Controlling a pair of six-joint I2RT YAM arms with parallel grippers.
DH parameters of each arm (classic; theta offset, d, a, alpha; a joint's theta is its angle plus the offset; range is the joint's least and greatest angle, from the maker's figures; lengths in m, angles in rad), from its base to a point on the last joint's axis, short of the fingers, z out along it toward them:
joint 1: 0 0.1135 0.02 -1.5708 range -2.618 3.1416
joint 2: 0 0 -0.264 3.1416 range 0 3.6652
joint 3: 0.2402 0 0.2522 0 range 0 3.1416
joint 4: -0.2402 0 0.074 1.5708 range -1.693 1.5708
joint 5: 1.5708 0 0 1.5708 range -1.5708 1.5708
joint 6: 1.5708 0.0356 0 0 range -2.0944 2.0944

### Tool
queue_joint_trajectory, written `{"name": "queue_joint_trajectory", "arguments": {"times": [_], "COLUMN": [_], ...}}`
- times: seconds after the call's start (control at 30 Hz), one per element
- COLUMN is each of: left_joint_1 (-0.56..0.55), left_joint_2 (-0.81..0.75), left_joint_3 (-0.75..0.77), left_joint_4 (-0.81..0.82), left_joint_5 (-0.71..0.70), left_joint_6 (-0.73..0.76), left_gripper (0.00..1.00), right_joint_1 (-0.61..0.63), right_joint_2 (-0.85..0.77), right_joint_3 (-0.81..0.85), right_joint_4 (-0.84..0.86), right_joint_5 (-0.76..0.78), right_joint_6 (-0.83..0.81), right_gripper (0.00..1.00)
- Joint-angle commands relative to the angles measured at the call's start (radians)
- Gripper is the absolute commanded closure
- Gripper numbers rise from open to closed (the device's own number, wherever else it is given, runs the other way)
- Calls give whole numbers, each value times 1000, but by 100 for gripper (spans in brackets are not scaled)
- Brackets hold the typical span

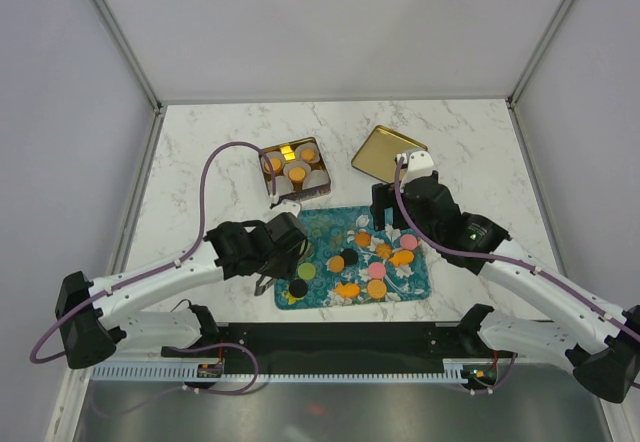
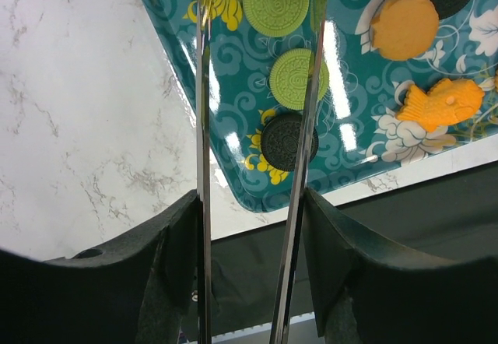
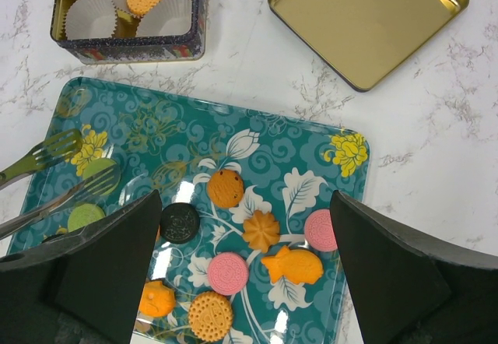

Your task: Pack the cookies

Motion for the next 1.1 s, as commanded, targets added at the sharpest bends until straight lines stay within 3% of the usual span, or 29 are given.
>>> {"name": "queue_joint_trajectory", "arguments": {"times": [0.0, 0.57, 1.07], "left_joint_1": [-11, -30, -36], "left_joint_2": [9, 30, 29], "left_joint_3": [-1, -16, 19], "left_joint_4": [6, 8, 5], "left_joint_5": [-27, 8, -23], "left_joint_6": [-40, -26, -12], "left_gripper": [40, 41, 53], "right_joint_1": [-2, -2, -2], "right_joint_2": [0, -3, -20], "right_joint_3": [10, -4, -8], "right_joint_4": [26, 36, 37], "right_joint_5": [-6, -2, 0], "right_joint_6": [4, 6, 7], "right_gripper": [2, 2, 2]}}
